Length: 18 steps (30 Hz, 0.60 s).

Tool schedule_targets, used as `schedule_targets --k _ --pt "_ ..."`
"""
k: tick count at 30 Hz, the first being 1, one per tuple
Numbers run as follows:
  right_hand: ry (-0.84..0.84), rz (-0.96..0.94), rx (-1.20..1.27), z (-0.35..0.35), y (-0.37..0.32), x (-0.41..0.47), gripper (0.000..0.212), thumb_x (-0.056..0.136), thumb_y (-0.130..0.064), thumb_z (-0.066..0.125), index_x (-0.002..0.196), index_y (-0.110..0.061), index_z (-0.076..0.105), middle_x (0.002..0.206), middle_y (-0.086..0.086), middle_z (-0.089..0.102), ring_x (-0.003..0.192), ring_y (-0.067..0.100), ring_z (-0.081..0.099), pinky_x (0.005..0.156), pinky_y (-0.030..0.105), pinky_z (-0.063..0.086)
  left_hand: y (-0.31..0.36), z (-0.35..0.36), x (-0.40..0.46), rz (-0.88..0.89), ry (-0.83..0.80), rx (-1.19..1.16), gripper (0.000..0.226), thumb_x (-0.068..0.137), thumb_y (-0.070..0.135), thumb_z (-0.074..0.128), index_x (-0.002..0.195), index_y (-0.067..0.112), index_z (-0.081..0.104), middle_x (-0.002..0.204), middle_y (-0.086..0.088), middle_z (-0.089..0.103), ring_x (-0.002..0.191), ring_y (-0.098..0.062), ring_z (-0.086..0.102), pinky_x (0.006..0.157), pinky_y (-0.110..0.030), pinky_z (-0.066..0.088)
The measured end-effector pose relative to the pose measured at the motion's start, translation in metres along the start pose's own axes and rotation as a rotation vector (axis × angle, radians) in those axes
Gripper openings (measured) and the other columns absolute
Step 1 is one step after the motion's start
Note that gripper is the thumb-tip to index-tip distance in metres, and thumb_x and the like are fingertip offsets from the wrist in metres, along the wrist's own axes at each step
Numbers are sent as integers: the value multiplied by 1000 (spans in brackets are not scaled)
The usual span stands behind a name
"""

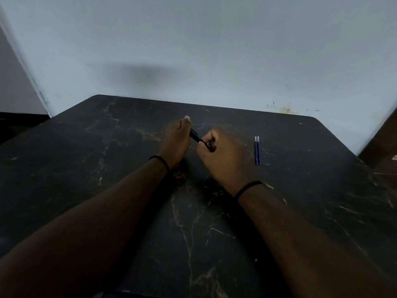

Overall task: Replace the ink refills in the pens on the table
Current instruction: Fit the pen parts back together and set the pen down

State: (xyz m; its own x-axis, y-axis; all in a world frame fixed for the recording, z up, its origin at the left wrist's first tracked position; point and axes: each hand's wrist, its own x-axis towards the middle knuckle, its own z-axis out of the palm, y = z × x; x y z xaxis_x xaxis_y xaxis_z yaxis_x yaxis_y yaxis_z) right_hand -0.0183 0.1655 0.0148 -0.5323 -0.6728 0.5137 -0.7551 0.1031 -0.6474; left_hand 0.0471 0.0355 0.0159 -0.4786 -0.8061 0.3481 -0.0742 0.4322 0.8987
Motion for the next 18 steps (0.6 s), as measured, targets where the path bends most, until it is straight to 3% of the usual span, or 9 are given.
schedule_targets --k 2,6,9,12,18 --pt "-34 3 -35 -2 -2 2 12 89 -33 63 84 -23 59 67 -8 59 61 5 54 51 16 36 0 -2 -1 30 -24 -46 45 107 29 31 65 17 41 58 -8 39 48 -17 34 50 -28 27" --pt "-191 -9 -163 1 -8 9 21 93 -36 59 78 -23 53 66 -4 62 65 14 60 62 33 49 3 -2 1 137 -38 -15 43 107 30 32 70 12 43 60 -6 38 51 -11 36 51 -27 30" --pt "-259 39 -61 3 -9 9 27 96 -38 57 76 -20 56 56 0 68 55 11 65 63 39 57 5 -1 2 126 -30 -108 46 107 35 28 78 8 51 61 -6 39 49 -9 36 49 -25 30" --pt "-173 96 -64 1 1 11 30 94 -41 59 74 -18 59 61 1 68 60 15 66 65 39 56 2 -2 3 41 -32 -178 51 107 39 22 87 5 54 60 -11 44 43 -7 40 44 -19 32" --pt "25 235 -165 -4 26 19 39 89 -43 58 62 -15 54 58 -2 56 58 14 54 55 30 38 -5 -2 4 43 -12 76 42 104 36 40 95 0 59 62 -1 55 45 1 47 55 -25 39"
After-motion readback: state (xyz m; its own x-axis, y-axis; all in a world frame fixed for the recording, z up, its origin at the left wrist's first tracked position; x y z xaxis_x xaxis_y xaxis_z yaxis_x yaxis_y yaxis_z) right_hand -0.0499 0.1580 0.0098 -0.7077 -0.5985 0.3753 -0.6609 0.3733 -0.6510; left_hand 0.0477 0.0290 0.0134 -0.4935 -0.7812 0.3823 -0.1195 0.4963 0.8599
